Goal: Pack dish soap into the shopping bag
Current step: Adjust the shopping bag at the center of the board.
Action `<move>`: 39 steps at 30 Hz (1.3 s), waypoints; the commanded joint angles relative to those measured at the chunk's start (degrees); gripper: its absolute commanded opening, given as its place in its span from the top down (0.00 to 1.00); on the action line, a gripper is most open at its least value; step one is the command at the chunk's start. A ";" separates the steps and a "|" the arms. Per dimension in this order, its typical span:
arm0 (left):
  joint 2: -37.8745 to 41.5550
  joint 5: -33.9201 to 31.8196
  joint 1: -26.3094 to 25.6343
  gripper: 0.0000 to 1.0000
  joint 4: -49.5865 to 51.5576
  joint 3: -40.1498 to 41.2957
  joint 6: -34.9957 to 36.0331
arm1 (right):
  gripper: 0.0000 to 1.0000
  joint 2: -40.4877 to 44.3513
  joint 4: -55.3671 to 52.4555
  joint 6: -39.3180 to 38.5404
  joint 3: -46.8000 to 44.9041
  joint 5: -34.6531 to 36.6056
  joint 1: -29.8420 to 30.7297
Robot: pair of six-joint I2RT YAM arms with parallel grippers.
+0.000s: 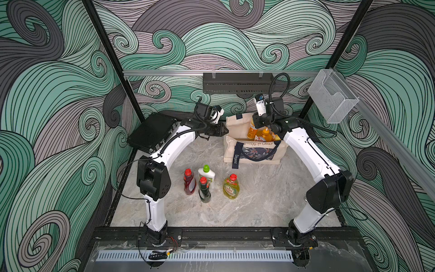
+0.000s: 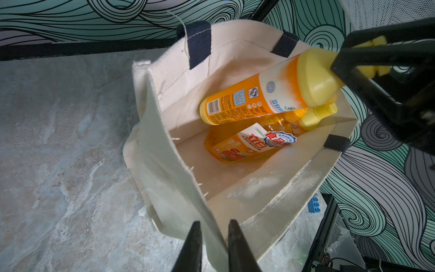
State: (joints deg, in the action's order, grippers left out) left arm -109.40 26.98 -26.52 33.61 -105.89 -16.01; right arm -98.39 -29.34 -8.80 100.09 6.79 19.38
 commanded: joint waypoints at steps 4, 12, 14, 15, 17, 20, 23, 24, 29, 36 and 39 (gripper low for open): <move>-0.72 0.09 -0.41 0.80 1.18 -1.87 0.65 | 1.00 -0.97 3.86 -1.38 0.57 5.37 -0.90; -1.02 0.09 -0.35 0.82 0.69 -2.12 0.84 | 1.00 1.41 0.15 -0.93 0.86 3.96 -1.04; -1.63 0.00 -0.31 0.83 1.23 -2.91 1.08 | 1.00 2.68 -1.01 -0.31 1.14 2.71 -1.03; -1.91 0.00 -0.28 0.83 1.58 -3.37 1.15 | 1.00 3.28 -1.45 0.04 1.24 2.09 -1.04; -2.15 -0.29 -0.28 0.83 2.03 -3.95 1.35 | 1.00 4.36 -1.90 0.51 1.44 1.14 -1.02; -1.83 -1.13 -0.20 0.83 2.13 -4.74 1.57 | 1.00 5.52 -2.72 0.91 1.56 0.63 -1.04; -1.47 -1.41 -0.25 0.83 2.06 -5.45 1.54 | 1.00 6.13 -3.25 1.32 1.79 0.12 -1.08; -1.41 -1.41 -0.21 0.83 2.03 -5.60 1.50 | 1.00 6.26 -3.21 1.42 1.85 -0.16 -1.01; -1.75 -1.49 -0.21 0.83 2.41 -5.87 1.59 | 1.00 6.29 -3.59 1.95 2.71 -1.53 -1.01; -3.13 -1.93 -0.24 0.80 3.14 -8.03 2.01 | 1.00 7.33 -5.02 3.25 2.90 -4.22 -1.00; -4.47 -4.17 -0.20 0.61 4.38 -10.24 2.87 | 1.00 7.88 -5.11 3.98 1.53 -5.34 -0.88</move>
State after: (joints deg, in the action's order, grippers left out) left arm -112.20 25.17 -26.55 35.94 -112.73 -14.92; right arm -94.76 -36.71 -6.00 100.57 2.42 18.83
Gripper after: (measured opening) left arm 0.349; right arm 0.296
